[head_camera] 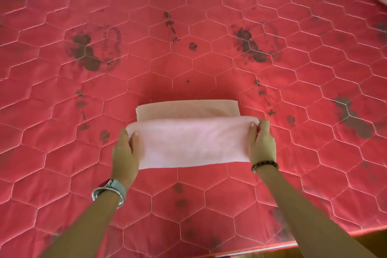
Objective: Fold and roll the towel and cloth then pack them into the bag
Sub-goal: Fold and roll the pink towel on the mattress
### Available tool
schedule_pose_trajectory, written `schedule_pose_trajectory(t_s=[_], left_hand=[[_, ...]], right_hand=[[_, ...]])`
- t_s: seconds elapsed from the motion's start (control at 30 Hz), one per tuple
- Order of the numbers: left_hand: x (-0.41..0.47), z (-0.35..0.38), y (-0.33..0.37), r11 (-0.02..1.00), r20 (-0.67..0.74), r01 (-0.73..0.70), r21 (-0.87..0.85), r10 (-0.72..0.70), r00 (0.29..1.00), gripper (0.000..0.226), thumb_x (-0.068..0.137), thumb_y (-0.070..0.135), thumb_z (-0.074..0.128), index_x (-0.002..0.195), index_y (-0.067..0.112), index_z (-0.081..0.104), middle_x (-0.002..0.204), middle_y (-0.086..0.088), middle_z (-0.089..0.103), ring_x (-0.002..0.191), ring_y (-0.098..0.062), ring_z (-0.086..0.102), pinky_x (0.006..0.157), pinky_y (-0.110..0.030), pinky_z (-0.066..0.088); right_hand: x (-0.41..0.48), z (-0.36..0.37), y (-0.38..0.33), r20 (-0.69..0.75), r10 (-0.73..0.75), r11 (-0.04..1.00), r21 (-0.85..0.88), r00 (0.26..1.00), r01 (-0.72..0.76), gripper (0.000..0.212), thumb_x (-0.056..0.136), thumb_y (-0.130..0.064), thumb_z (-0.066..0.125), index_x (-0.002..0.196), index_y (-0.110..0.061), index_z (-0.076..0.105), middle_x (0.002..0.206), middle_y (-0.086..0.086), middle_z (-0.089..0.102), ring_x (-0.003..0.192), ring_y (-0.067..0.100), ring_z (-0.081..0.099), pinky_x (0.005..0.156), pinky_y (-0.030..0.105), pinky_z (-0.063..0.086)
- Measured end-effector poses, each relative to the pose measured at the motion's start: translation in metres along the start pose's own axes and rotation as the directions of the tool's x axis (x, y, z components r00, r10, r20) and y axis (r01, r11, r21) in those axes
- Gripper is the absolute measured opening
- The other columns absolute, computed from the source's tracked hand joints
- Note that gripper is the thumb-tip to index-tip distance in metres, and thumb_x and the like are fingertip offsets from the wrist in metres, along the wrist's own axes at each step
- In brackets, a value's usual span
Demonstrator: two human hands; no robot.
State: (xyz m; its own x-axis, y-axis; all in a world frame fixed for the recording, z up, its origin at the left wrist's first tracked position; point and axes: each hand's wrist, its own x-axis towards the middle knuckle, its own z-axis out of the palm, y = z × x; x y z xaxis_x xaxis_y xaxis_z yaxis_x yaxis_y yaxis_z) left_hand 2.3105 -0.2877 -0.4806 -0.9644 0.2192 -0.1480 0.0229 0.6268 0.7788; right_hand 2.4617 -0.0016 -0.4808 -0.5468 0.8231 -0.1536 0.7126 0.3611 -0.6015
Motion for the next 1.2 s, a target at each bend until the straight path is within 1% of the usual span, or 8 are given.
schedule_pose_trajectory(t_s=[0.33,0.57,0.7,0.8,0.9,1.0,1.1,1.2], left_hand=[[0.075,0.034,-0.007,0.987,-0.091,0.077,0.143,-0.065,0.994,0.028,0.106,0.025,0.042,0.088,0.002,0.043,0.054,-0.003,0.043,0.051,-0.030,0.044,0.052,-0.039,0.033],[0.087,0.046,-0.017,0.905,-0.112,0.172,0.388,-0.139,0.984,0.035,0.105,0.037,0.039,0.095,0.004,0.047,0.066,-0.013,0.051,0.064,-0.037,0.053,0.061,-0.041,0.038],[0.088,0.050,-0.022,0.899,-0.150,0.183,0.398,-0.132,0.980,0.028,0.103,0.029,0.047,0.109,0.001,0.050,0.105,-0.021,0.057,0.089,-0.044,0.059,0.067,-0.047,0.042],[0.081,0.056,-0.016,0.867,-0.239,0.051,0.496,0.079,0.968,0.030,0.095,0.010,0.056,0.121,-0.003,0.051,0.123,-0.026,0.052,0.105,-0.044,0.052,0.084,-0.054,0.044],[0.064,0.070,0.003,0.854,-0.041,-0.226,0.469,0.277,0.960,0.040,0.094,0.002,0.053,0.134,0.000,0.050,0.146,-0.018,0.045,0.130,-0.034,0.044,0.110,-0.049,0.037],[0.043,0.097,0.018,0.798,0.224,-0.461,0.389,0.404,0.887,0.056,0.089,-0.003,0.056,0.144,0.004,0.045,0.154,-0.010,0.041,0.145,-0.026,0.032,0.122,-0.047,0.023],[0.033,0.124,0.018,0.716,0.362,-0.559,0.417,0.434,0.825,0.061,0.096,0.008,0.050,0.154,0.005,0.029,0.164,-0.006,0.024,0.153,-0.019,0.015,0.125,-0.040,0.012],[0.037,0.131,0.009,0.686,0.400,-0.548,0.479,0.385,0.832,0.056,0.106,0.025,0.034,0.156,0.007,0.020,0.166,-0.005,0.015,0.154,-0.016,0.006,0.125,-0.042,0.012]], right_hand=[[0.073,0.036,-0.020,0.086,-0.037,0.997,-0.059,0.996,0.042,0.020,0.105,-0.024,0.036,0.105,-0.006,0.042,0.052,0.001,0.046,0.046,0.024,0.047,0.044,0.028,0.027],[0.093,0.052,-0.012,0.181,-0.028,0.960,-0.268,0.983,0.077,0.025,0.105,-0.031,0.029,0.111,-0.010,0.041,0.060,-0.002,0.048,0.061,0.033,0.058,0.056,0.037,0.043],[0.090,0.053,-0.014,0.137,-0.072,0.942,-0.316,0.988,0.112,0.024,0.104,-0.026,0.034,0.115,-0.008,0.045,0.094,0.011,0.062,0.080,0.033,0.061,0.063,0.040,0.048],[0.081,0.054,-0.018,0.046,-0.314,0.887,-0.343,0.948,0.310,0.031,0.095,-0.009,0.048,0.125,-0.005,0.052,0.128,0.012,0.056,0.112,0.030,0.052,0.090,0.047,0.050],[0.067,0.064,-0.028,0.105,-0.560,0.777,-0.277,0.822,0.565,0.044,0.090,-0.005,0.046,0.134,-0.004,0.053,0.145,0.011,0.049,0.132,0.030,0.046,0.108,0.042,0.041],[0.046,0.090,-0.035,0.304,-0.629,0.687,-0.213,0.715,0.695,0.051,0.094,-0.005,0.053,0.143,-0.008,0.045,0.154,0.006,0.038,0.144,0.023,0.031,0.118,0.040,0.029],[0.033,0.111,-0.035,0.410,-0.626,0.629,-0.237,0.663,0.740,0.050,0.102,-0.022,0.043,0.149,-0.009,0.036,0.157,0.005,0.032,0.148,0.019,0.021,0.121,0.043,0.021],[0.032,0.115,-0.032,0.458,-0.576,0.634,-0.274,0.677,0.724,0.055,0.104,-0.036,0.030,0.153,-0.013,0.022,0.161,0.002,0.022,0.151,0.017,0.011,0.122,0.041,0.010]])
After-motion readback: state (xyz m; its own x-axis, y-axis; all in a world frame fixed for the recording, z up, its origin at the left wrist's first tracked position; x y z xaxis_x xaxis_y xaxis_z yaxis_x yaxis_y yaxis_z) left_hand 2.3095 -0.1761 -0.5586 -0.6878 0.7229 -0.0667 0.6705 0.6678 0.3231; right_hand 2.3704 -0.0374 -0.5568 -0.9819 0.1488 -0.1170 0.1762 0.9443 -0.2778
